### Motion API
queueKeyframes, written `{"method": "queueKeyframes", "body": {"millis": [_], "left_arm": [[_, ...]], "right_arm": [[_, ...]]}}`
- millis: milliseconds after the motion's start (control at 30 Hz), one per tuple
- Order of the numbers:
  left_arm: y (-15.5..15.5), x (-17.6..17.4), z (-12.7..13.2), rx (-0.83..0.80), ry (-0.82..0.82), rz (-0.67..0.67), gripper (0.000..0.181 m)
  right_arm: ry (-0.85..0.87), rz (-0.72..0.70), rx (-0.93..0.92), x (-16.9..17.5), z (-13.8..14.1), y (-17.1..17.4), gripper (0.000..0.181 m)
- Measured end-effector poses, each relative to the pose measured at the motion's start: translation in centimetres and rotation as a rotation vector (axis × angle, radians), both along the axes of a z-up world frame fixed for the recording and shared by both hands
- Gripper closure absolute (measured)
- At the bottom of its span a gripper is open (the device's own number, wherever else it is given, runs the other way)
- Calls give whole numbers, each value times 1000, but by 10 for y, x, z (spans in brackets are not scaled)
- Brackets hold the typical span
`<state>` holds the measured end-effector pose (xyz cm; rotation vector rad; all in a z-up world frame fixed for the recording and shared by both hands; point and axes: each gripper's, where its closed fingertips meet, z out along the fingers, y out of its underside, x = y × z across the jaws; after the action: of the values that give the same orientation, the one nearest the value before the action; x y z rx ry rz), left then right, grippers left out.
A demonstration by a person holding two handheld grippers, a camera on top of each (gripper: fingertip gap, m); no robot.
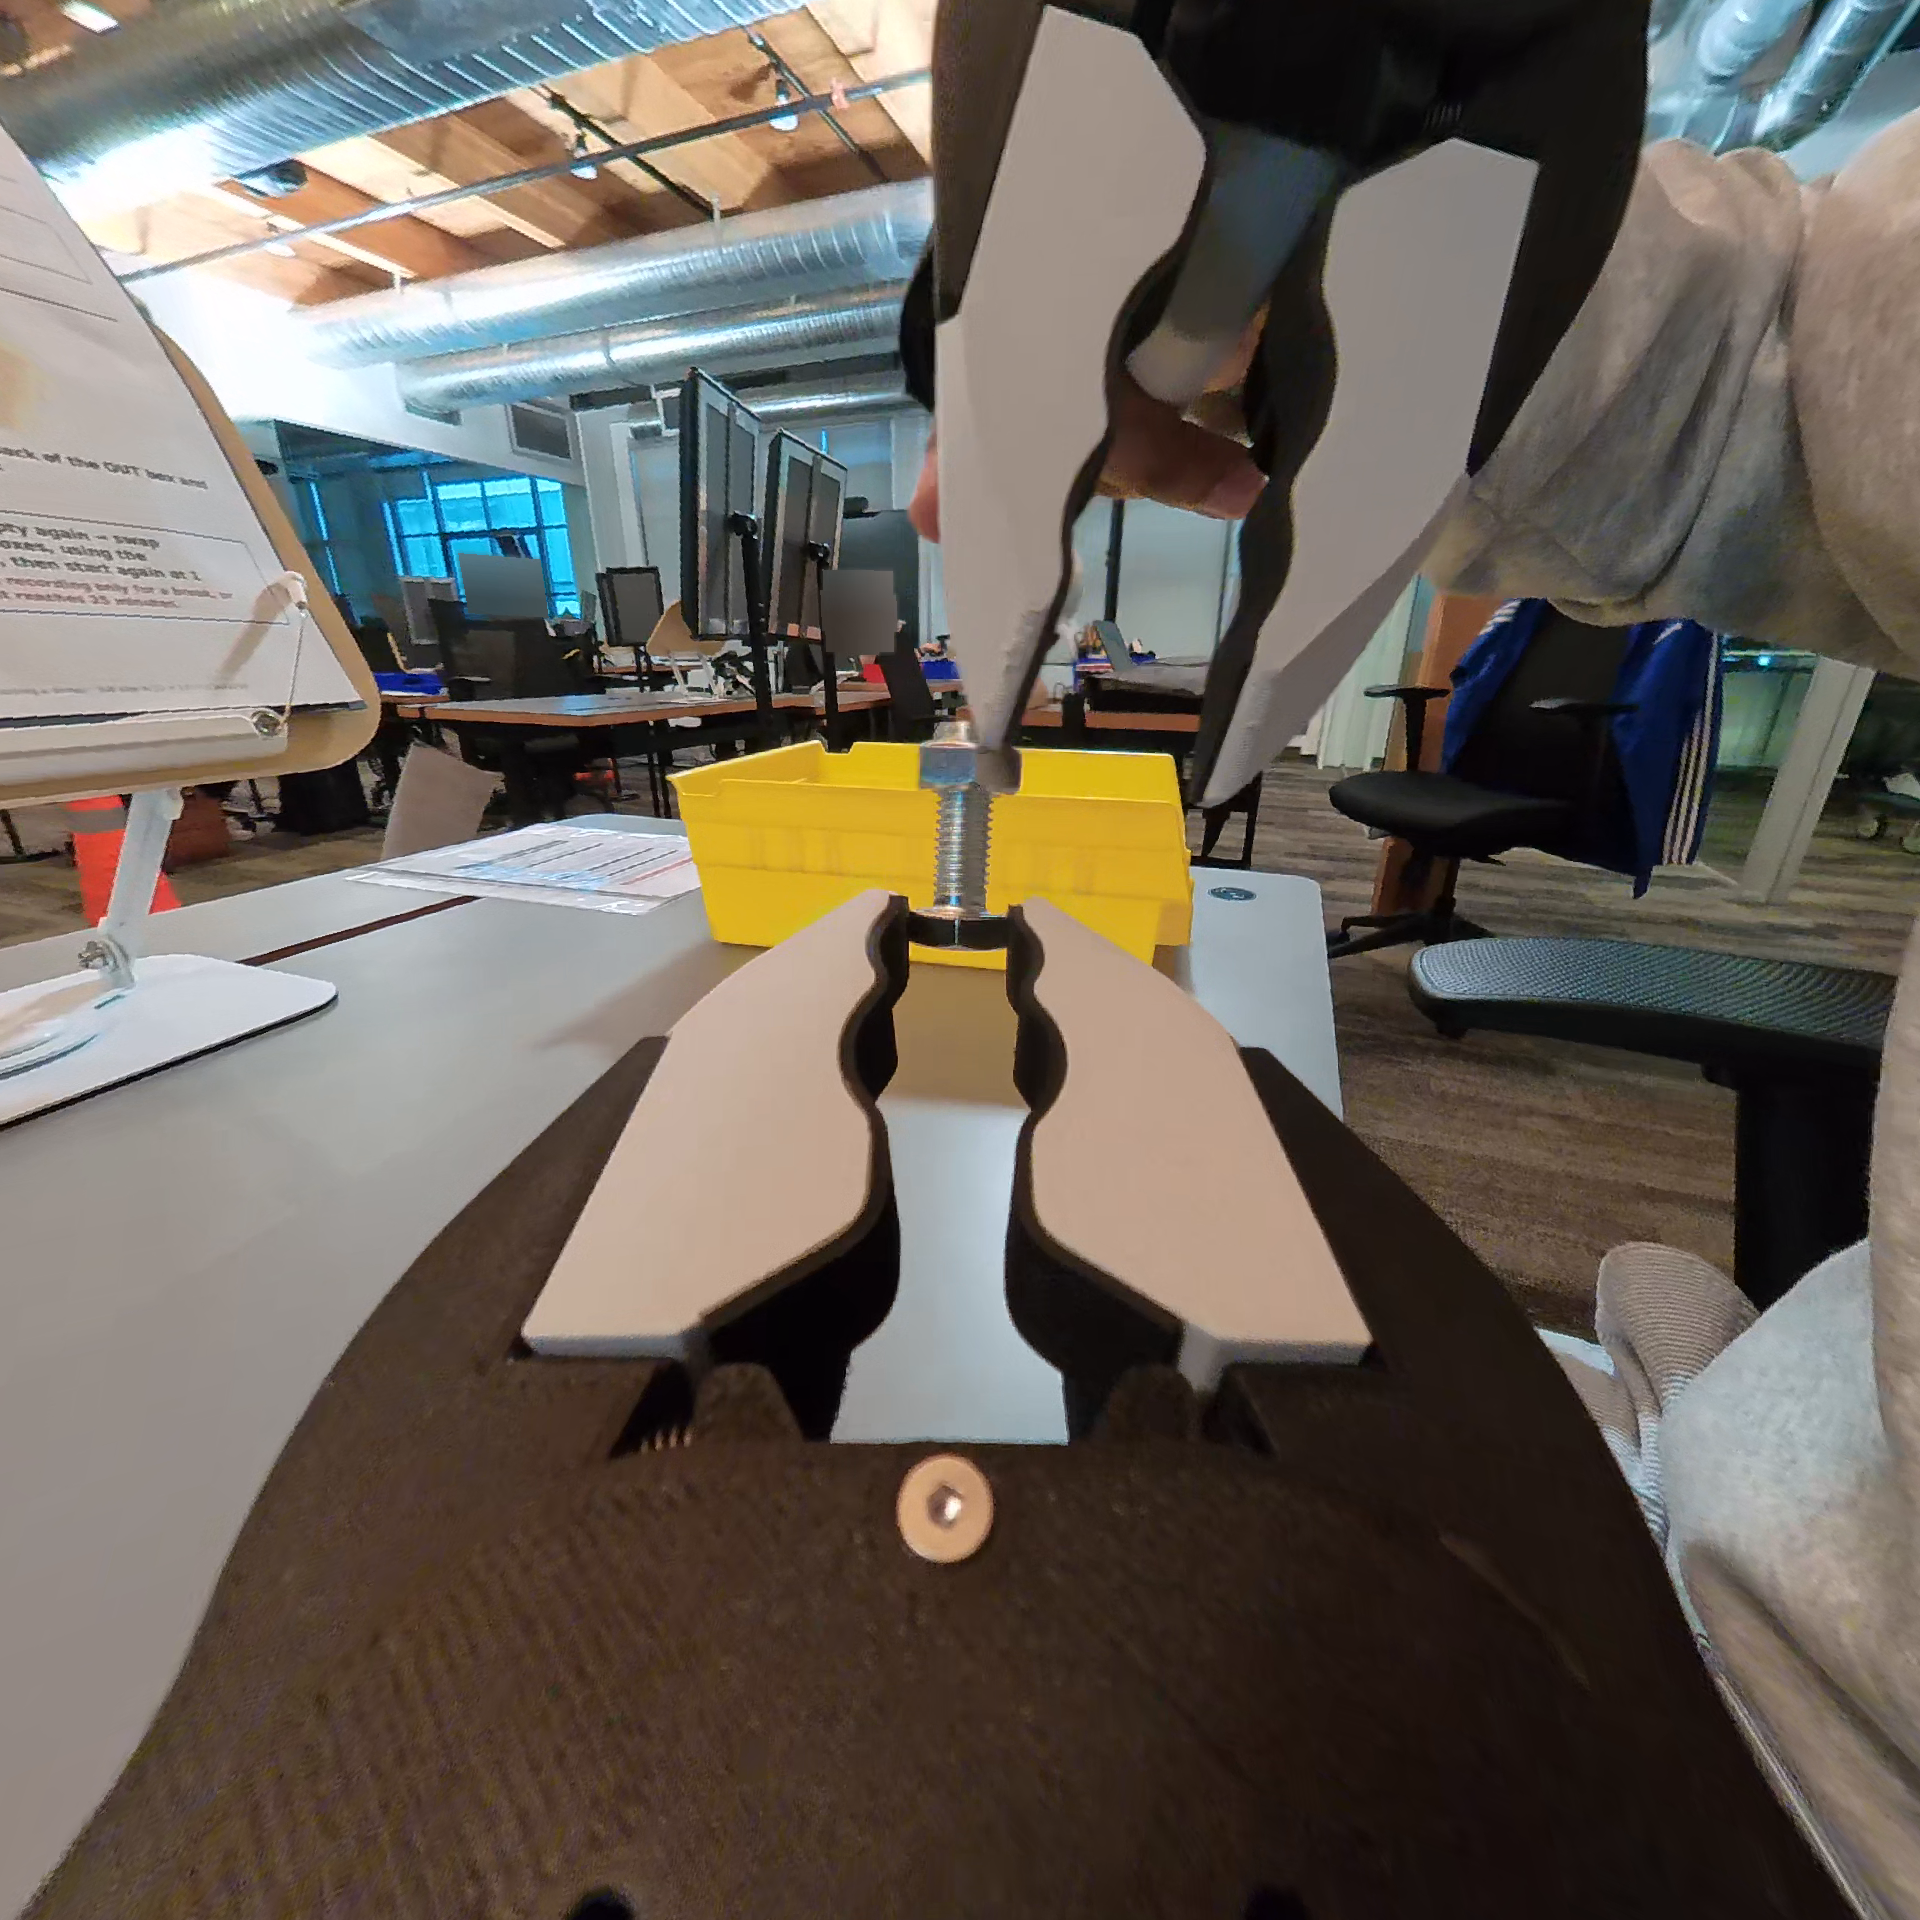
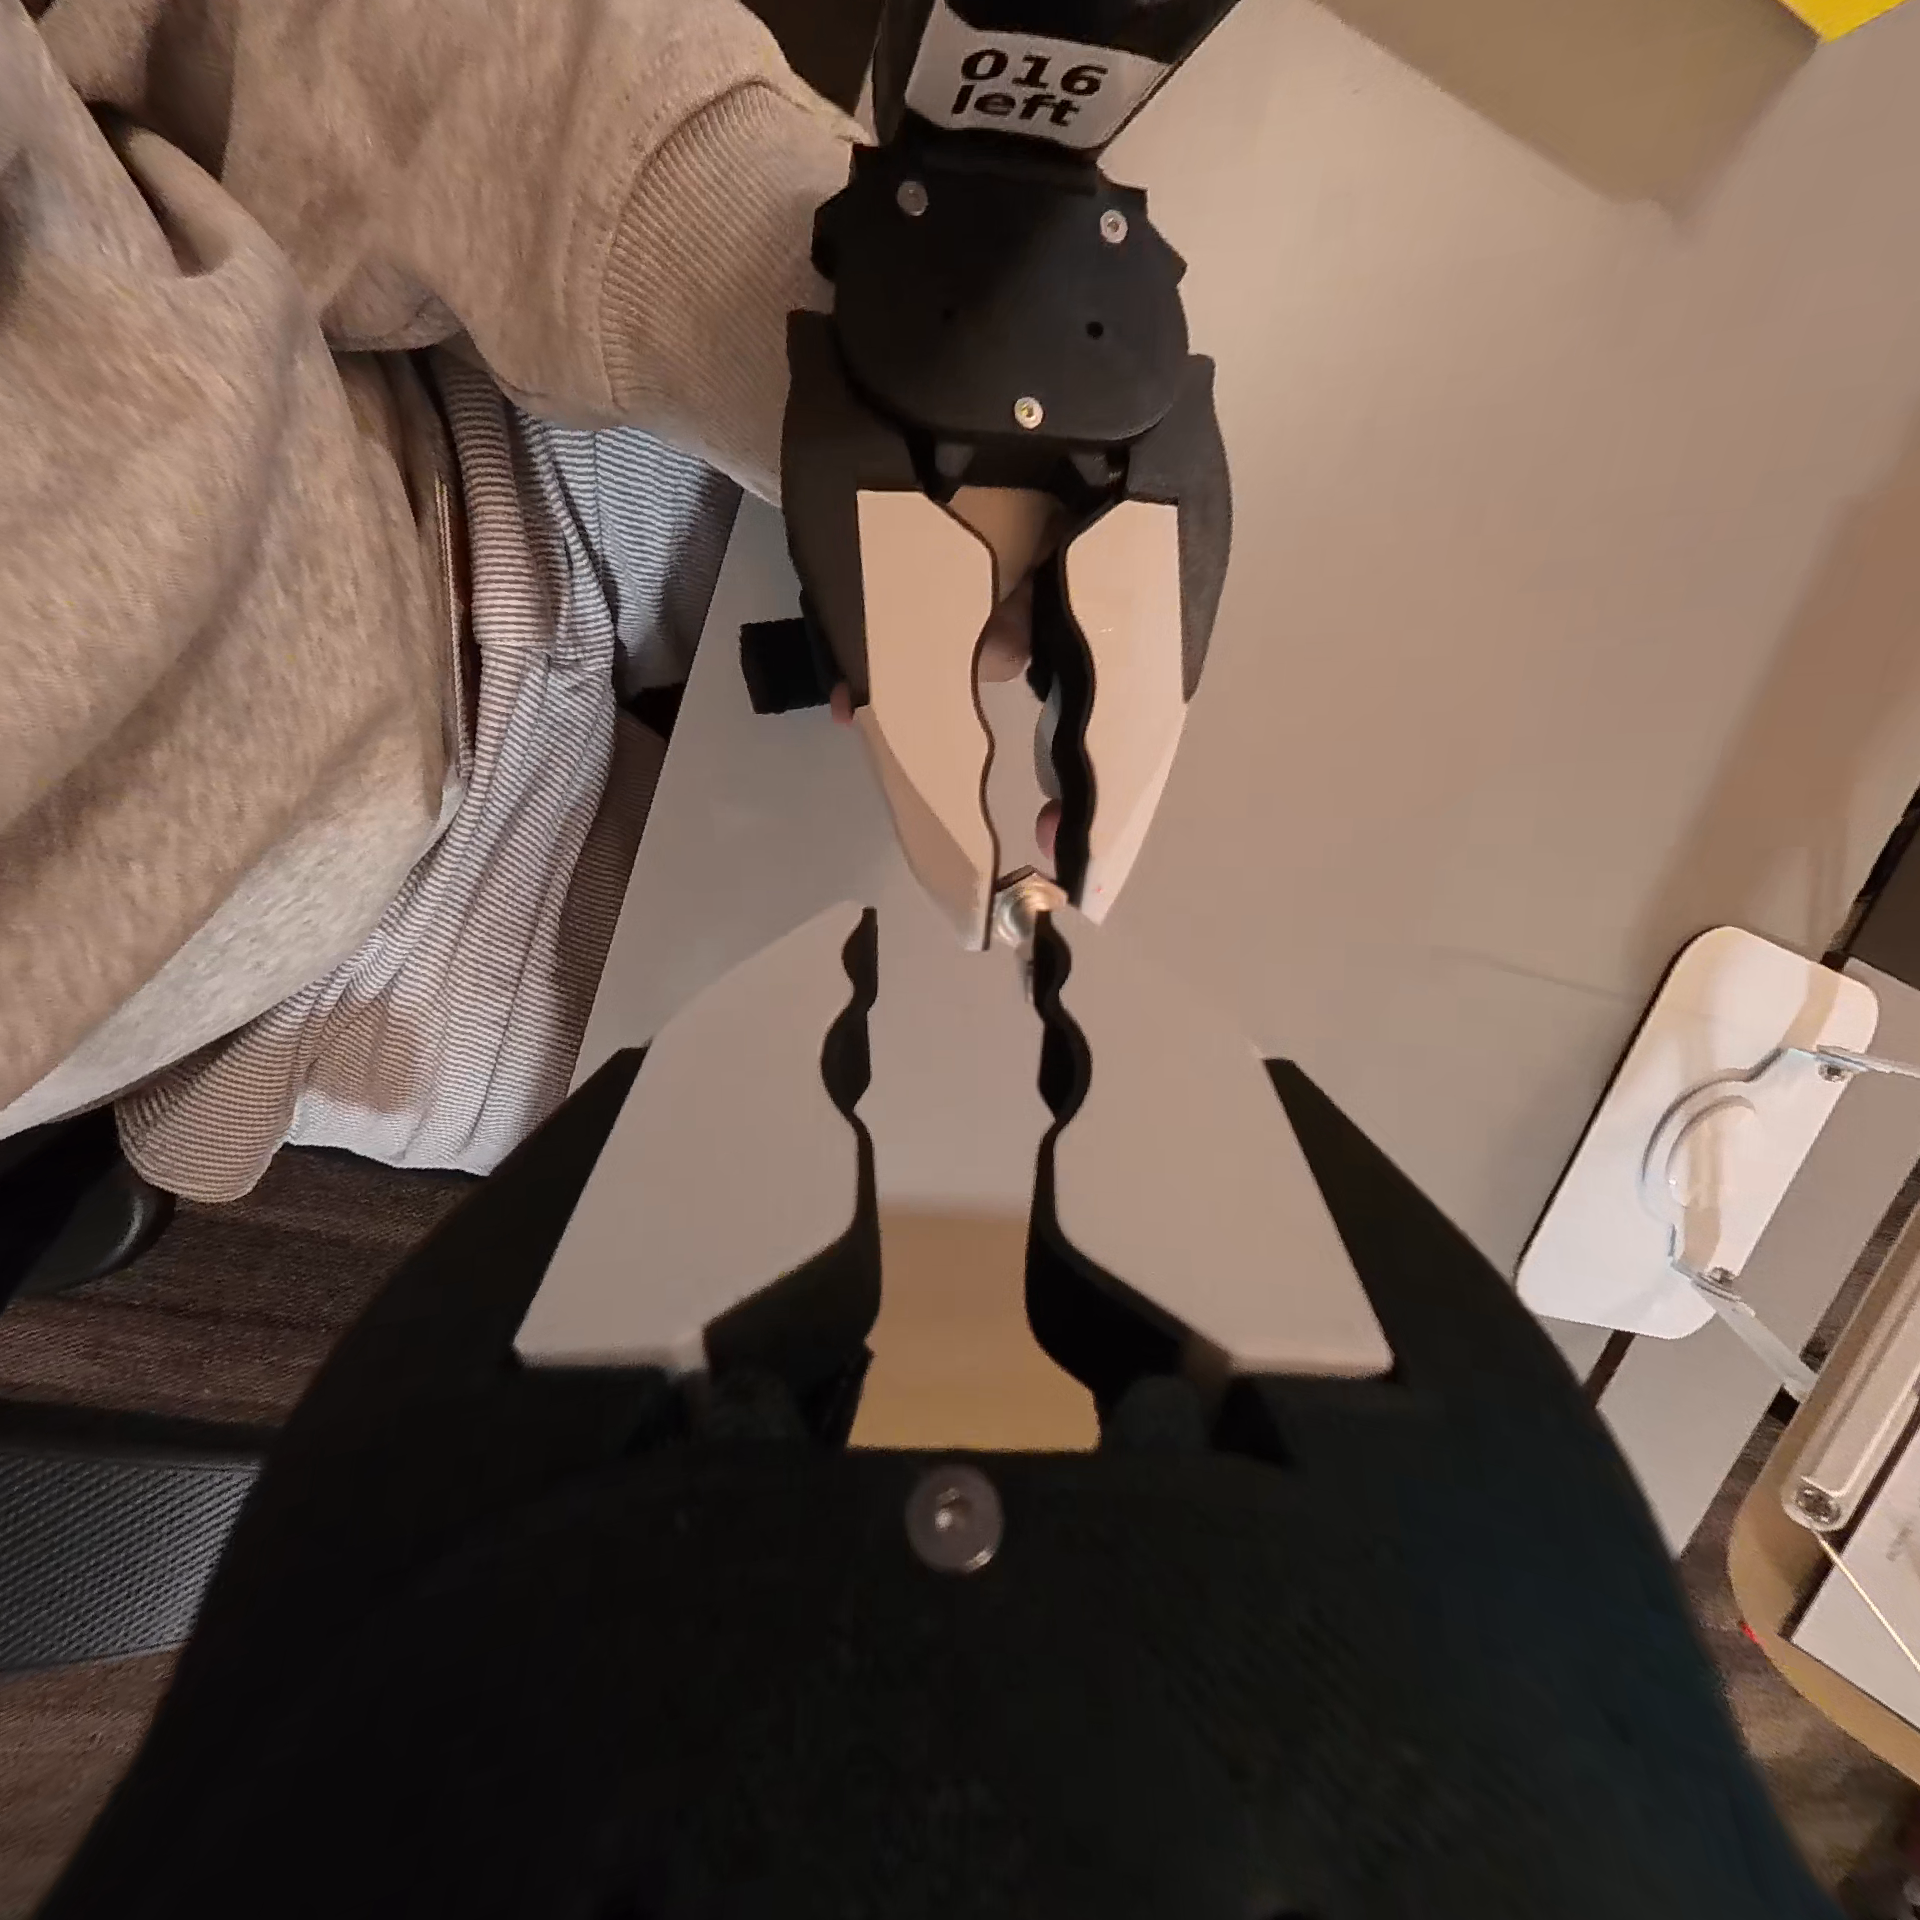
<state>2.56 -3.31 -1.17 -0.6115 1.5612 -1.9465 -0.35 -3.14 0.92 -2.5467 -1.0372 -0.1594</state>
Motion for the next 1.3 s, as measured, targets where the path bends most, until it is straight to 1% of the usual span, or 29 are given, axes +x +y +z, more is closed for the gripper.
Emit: {"method": "queueKeyframes", "body": {"millis": [167, 267, 467, 767, 967, 1067, 1300], "left_arm": [[-1, -3, 2, -3, -12, -14, 163], [2, -4, 7, -39, -21, -22, 163], [4, -3, 6, -44, -16, -11, 163], [7, 0, 6, -51, -6, 7, 163], [6, 1, 5, -44, -2, 12, 163], [3, 2, 1, -13, 1, 13, 163], [-2, -1, 0, 7, -8, -5, 163]], "right_arm": [[-15, -16, 8, 9, -1, 4, 149], [-23, -34, -7, 17, -5, 2, 147], [-23, -48, -36, 21, -8, -4, 149], [-35, -29, -53, 16, -8, -8, 151], [-26, 4, -50, 3, -8, -8, 153], [-13, 15, -35, -3, -5, -4, 152], [-27, 7, -10, 4, -4, 4, 150]]}}
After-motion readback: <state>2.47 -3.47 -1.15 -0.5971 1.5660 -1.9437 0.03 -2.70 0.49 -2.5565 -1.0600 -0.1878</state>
